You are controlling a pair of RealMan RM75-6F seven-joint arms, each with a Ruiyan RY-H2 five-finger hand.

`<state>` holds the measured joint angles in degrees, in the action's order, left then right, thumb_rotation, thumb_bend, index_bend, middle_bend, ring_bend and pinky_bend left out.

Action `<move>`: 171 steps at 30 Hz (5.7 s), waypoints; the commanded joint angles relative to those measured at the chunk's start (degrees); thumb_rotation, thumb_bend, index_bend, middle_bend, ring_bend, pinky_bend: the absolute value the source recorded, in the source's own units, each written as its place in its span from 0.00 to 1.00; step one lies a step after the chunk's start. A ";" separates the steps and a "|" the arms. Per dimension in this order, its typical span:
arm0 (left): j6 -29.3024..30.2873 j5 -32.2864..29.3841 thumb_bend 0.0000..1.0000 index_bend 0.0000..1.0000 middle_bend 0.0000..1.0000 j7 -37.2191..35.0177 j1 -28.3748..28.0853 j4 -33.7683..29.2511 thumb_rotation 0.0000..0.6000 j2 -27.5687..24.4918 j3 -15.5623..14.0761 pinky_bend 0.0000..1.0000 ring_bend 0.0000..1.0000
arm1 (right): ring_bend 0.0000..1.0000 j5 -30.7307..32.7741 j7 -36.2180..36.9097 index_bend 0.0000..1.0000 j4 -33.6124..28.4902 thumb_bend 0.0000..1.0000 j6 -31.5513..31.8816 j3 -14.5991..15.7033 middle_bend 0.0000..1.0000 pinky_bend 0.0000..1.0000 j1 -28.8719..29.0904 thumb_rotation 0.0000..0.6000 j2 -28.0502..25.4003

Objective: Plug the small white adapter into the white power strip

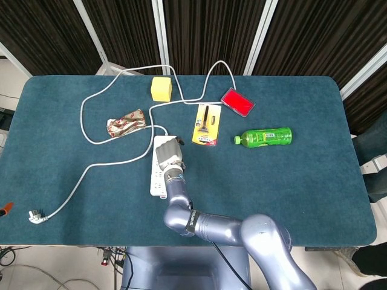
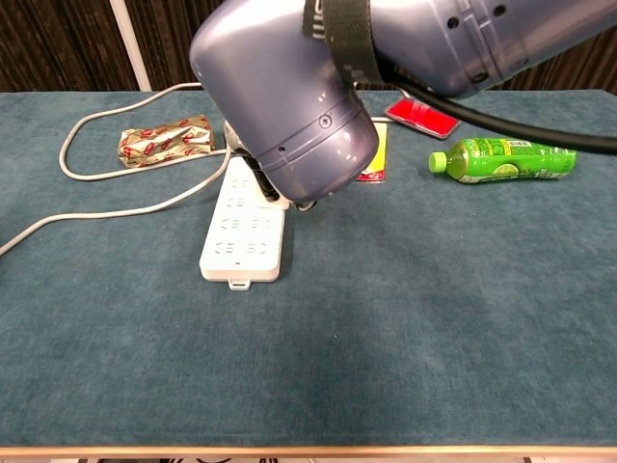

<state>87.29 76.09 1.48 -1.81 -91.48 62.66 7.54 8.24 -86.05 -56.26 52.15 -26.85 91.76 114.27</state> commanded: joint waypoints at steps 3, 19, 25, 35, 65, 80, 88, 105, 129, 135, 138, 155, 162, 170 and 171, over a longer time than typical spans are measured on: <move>-0.02 -0.01 0.08 0.18 0.00 0.03 -0.02 -0.03 1.00 0.00 0.01 0.00 0.00 | 0.65 -0.57 0.65 0.75 0.08 0.47 0.34 -0.52 0.69 0.33 -0.12 1.00 0.00; -0.06 -0.21 0.08 0.18 0.00 0.40 0.02 -0.11 1.00 0.04 -0.01 0.00 0.00 | 0.48 1.30 -1.83 0.50 -1.95 0.45 3.15 -1.19 0.48 0.32 -0.44 1.00 -1.04; -0.08 -0.31 0.08 0.18 0.00 0.48 0.02 -0.10 1.00 0.05 0.02 0.00 0.00 | 0.40 3.37 -4.30 0.32 -2.13 0.27 3.48 -1.66 0.37 0.32 -0.20 1.00 -1.15; -0.12 -0.46 0.08 0.18 0.00 0.65 0.00 -0.21 1.00 0.10 0.07 0.00 0.00 | 0.27 4.01 -5.09 0.18 -3.70 0.21 4.72 -2.83 0.27 0.27 -0.23 1.00 -1.90; 0.49 -0.94 0.08 0.18 0.00 1.19 0.28 -0.72 1.00 0.13 0.35 0.00 0.00 | 0.48 -12.75 22.67 0.15 -48.76 0.21 1.91 1.74 0.47 0.39 -27.33 1.00 -35.92; 0.47 -1.02 0.08 0.18 0.00 1.31 0.28 -0.66 1.00 0.18 0.40 0.00 0.00 | 0.51 -27.17 35.57 0.10 -49.51 0.21 -1.44 8.99 0.49 0.40 -29.16 1.00 -34.49; 0.44 -1.17 0.08 0.18 0.00 1.48 0.25 -0.57 1.00 0.27 0.48 0.00 0.00 | 0.51 -26.47 37.49 0.11 -46.80 0.21 -0.80 10.96 0.49 0.40 -25.64 1.00 -31.90; 0.13 -0.97 0.08 0.18 0.00 2.28 0.02 -0.62 1.00 0.60 0.25 0.00 0.00 | 0.51 -24.41 39.75 0.10 -42.87 0.21 -0.58 13.68 0.49 0.40 -19.77 1.00 -27.66; 0.11 -0.89 0.08 0.18 0.00 2.63 -0.02 -0.66 1.00 0.67 0.14 0.00 0.00 | 0.52 -21.64 40.89 0.10 -39.11 0.21 -0.44 15.93 0.49 0.40 -15.55 1.00 -24.90; 0.03 -0.98 0.08 0.18 0.00 2.53 -0.03 -0.61 1.00 0.61 0.17 0.00 0.00 | 0.52 -21.76 41.35 0.11 -38.81 0.21 -0.23 16.16 0.50 0.39 -15.07 1.00 -24.38; -0.02 -0.94 0.08 0.18 0.00 2.50 -0.04 -0.63 1.00 0.60 0.13 0.00 0.00 | 0.52 -21.55 41.30 0.13 -38.52 0.21 -0.31 16.49 0.50 0.39 -14.76 1.00 -24.10; 0.00 -1.02 0.08 0.18 0.00 2.03 0.05 -0.54 1.00 0.42 0.21 0.00 0.00 | 0.54 -20.82 40.24 0.39 -37.77 0.21 0.35 17.75 0.52 0.40 -13.07 1.00 -22.17; 0.13 -0.98 0.08 0.18 0.00 1.78 0.14 -0.58 1.00 0.28 0.22 0.00 0.00 | 0.55 -20.24 39.56 0.44 -36.82 0.21 0.61 18.11 0.53 0.39 -12.38 1.00 -20.87; 0.10 -1.06 0.08 0.18 0.00 1.60 0.15 -0.48 1.00 0.22 0.28 0.00 0.00 | 0.56 -19.38 39.21 0.49 -35.77 0.21 0.93 18.38 0.54 0.39 -12.25 1.00 -20.33; 0.10 -1.02 0.08 0.18 0.00 1.64 0.14 -0.46 1.00 0.24 0.27 0.00 0.00 | 0.56 -19.27 39.14 0.50 -35.73 0.21 0.91 18.46 0.55 0.40 -12.27 1.00 -20.34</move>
<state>87.39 75.07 3.12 -1.67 -91.94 62.90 7.81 -11.06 -46.88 -92.01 53.06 -8.42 79.50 93.92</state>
